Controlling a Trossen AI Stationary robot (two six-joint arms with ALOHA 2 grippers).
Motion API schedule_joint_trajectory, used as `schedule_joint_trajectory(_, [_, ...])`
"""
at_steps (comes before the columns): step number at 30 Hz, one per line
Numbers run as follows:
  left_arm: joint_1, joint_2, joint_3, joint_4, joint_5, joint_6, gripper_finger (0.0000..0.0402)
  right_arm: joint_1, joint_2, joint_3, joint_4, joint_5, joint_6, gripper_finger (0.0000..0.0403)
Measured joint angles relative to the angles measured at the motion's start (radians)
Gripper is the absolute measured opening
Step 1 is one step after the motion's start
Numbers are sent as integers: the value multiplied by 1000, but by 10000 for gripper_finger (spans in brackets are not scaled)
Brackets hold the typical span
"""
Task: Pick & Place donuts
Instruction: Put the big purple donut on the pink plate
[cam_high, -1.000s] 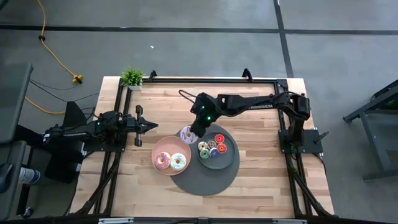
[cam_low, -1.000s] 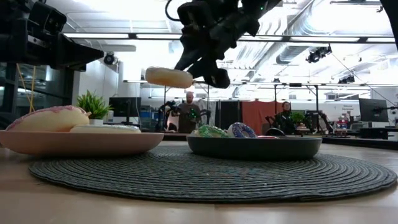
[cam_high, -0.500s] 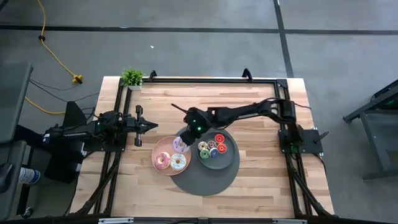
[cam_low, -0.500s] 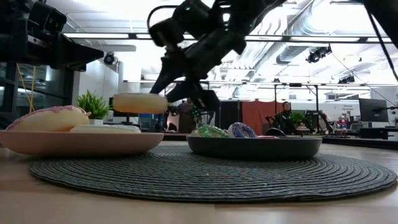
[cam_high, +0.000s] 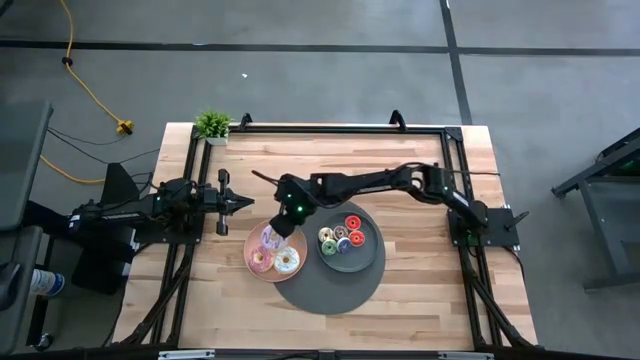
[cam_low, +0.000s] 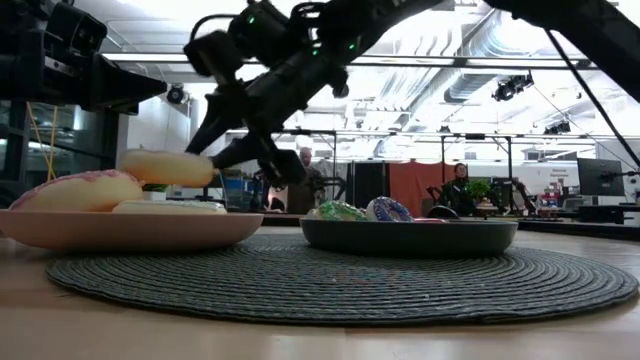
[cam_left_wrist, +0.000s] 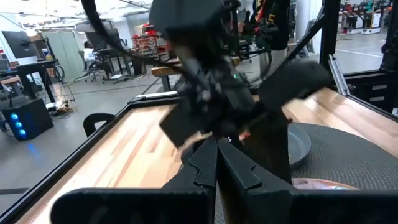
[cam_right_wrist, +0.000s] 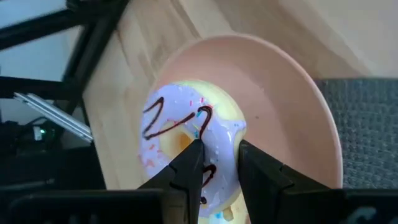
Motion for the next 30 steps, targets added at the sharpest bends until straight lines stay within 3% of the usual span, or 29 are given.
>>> schedule_joint_trajectory(7, [0,0,0,0,0,0,1,-1,36,28,-16,-43,-1,87])
schedule_joint_trajectory(30, [0,0,0,0,0,0,1,-25,62,25,-82,-9,-68,88])
